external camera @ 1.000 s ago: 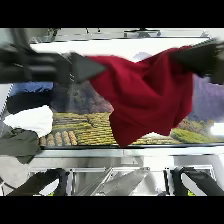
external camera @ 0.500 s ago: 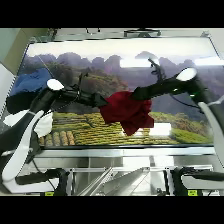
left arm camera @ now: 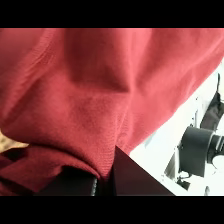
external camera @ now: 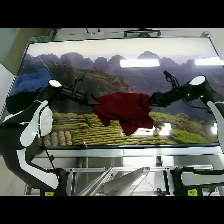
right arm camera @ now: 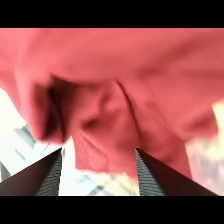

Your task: Fold the shirts.

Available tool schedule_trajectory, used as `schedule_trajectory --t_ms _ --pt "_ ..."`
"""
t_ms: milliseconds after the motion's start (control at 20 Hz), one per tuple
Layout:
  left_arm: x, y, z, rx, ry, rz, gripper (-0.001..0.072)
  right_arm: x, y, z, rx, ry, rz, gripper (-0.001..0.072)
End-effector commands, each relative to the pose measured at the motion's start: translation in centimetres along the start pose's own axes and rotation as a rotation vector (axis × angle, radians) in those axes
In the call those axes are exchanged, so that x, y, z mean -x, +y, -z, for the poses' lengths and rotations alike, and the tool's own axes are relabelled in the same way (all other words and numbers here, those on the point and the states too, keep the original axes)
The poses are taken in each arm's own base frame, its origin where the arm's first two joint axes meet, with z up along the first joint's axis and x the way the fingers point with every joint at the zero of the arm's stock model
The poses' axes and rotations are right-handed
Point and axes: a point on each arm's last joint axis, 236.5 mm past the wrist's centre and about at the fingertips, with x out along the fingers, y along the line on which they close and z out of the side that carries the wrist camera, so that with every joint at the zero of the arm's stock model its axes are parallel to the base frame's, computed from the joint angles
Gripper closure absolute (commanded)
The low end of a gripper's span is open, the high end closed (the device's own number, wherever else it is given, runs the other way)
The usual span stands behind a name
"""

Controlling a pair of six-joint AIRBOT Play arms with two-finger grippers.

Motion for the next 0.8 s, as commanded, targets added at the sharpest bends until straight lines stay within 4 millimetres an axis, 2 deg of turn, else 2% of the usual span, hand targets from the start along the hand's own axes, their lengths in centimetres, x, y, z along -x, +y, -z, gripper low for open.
schedule_trajectory --t_ms 0,150,350,400,450,500,600,650,750 --pt "0.3 0.9 0.1 0.011 0.029 0.025 0.0685 -0.7 -2.5 3.4 -0.073 0.003 0.029 0.0217" --pt "-0.2 0.6 0.0 -0.002 0.031 0.023 0.0685 -4.8 -4.3 5.2 -0.083 -0.008 0.073 0.0217" --pt "-0.7 0.2 0.3 -0.009 0.046 0.026 0.0685 -9.2 -3.0 4.9 -0.027 -0.004 0.046 0.0219" --pt "-0.6 0.2 0.3 -0.009 0.047 0.027 0.0685 -9.7 -2.8 4.6 -0.024 -0.014 0.048 0.0307" --pt "-0.6 0.2 0.2 -0.009 0.045 0.028 0.0685 -9.8 -2.6 4.5 -0.008 -0.017 0.043 0.0517" --pt "-0.6 0.1 0.3 -0.009 0.047 0.03 0.0685 -9.6 -1.7 4.5 0.014 -0.013 0.014 0.0693" --pt "0.1 -0.6 0.2 -0.013 0.038 0.05 0.0685 -8.4 0.0 4.0 0.055 -0.03 -0.02 0.0691" --pt "0.9 -1.6 -0.2 -0.022 0.013 0.073 0.0686 -7.2 1.0 3.4 0.078 -0.051 -0.032 0.0692" --pt "3.4 -5.1 -1.4 -0.084 -0.069 0.142 0.0694 -3.0 3.5 1.6 0.136 -0.122 -0.058 0.0692"
